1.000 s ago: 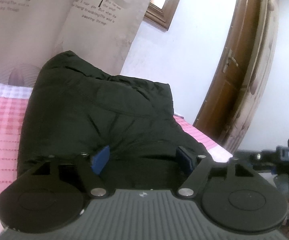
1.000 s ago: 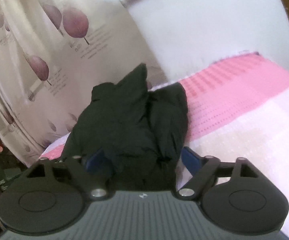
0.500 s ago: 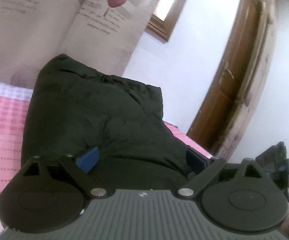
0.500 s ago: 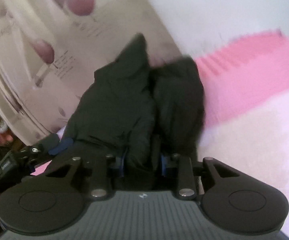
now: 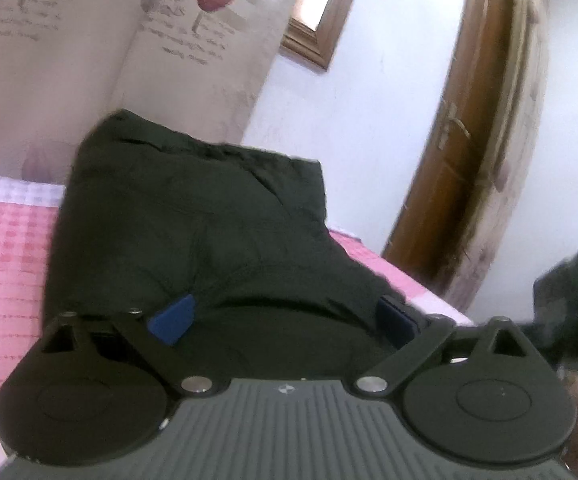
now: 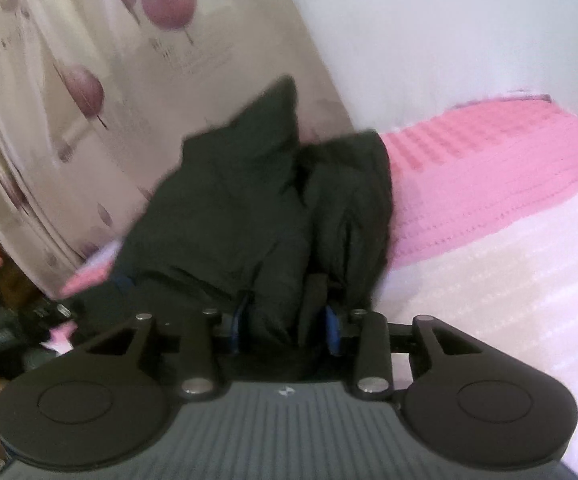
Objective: Fold large clothes
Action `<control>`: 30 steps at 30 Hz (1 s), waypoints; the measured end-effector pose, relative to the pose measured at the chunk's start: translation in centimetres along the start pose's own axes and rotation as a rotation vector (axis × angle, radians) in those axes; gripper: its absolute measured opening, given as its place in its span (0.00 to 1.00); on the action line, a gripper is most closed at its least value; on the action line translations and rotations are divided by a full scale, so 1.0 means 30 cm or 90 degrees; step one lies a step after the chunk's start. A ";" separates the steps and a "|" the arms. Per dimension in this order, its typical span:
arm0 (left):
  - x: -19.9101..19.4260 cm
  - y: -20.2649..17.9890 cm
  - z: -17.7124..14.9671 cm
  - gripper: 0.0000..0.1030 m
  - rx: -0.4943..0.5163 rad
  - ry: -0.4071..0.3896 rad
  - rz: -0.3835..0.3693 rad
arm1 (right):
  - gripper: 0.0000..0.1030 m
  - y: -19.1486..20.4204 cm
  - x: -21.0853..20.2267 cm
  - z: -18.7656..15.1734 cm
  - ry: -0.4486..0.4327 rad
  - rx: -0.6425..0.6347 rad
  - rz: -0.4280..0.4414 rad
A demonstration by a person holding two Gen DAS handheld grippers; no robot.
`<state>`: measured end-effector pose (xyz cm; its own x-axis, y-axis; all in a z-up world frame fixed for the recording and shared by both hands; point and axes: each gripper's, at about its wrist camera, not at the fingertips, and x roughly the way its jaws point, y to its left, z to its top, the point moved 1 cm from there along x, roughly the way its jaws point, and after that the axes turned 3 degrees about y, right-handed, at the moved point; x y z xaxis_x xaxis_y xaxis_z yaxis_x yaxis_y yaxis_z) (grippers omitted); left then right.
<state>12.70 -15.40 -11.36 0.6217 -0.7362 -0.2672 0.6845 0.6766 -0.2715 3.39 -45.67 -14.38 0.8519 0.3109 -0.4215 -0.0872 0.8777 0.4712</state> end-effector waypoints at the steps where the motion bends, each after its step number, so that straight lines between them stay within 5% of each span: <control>1: -0.021 0.004 0.004 0.90 -0.011 -0.012 0.008 | 0.34 -0.011 0.009 -0.010 0.003 0.008 0.000; 6: -0.126 0.062 0.035 0.88 -0.036 -0.068 0.091 | 0.34 -0.027 0.020 -0.024 0.008 0.016 0.004; 9: -0.125 0.123 0.039 0.87 -0.064 -0.030 0.120 | 0.36 -0.026 0.024 -0.024 0.011 0.020 0.007; 15: -0.098 0.187 -0.021 0.93 -0.095 0.044 0.107 | 0.41 -0.036 0.031 -0.019 0.016 0.031 0.005; 18: -0.096 0.192 -0.032 0.99 -0.090 0.058 0.096 | 0.44 -0.025 0.036 -0.019 0.016 0.022 -0.006; 30: -0.069 0.184 0.006 1.00 -0.067 0.081 0.132 | 0.57 -0.027 0.044 -0.021 0.020 0.027 -0.022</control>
<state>15.26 -10.16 -12.14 0.6866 -0.5789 -0.4398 0.5004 0.8152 -0.2917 4.26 -45.75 -15.80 0.8369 0.2932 -0.4622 -0.0361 0.8721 0.4880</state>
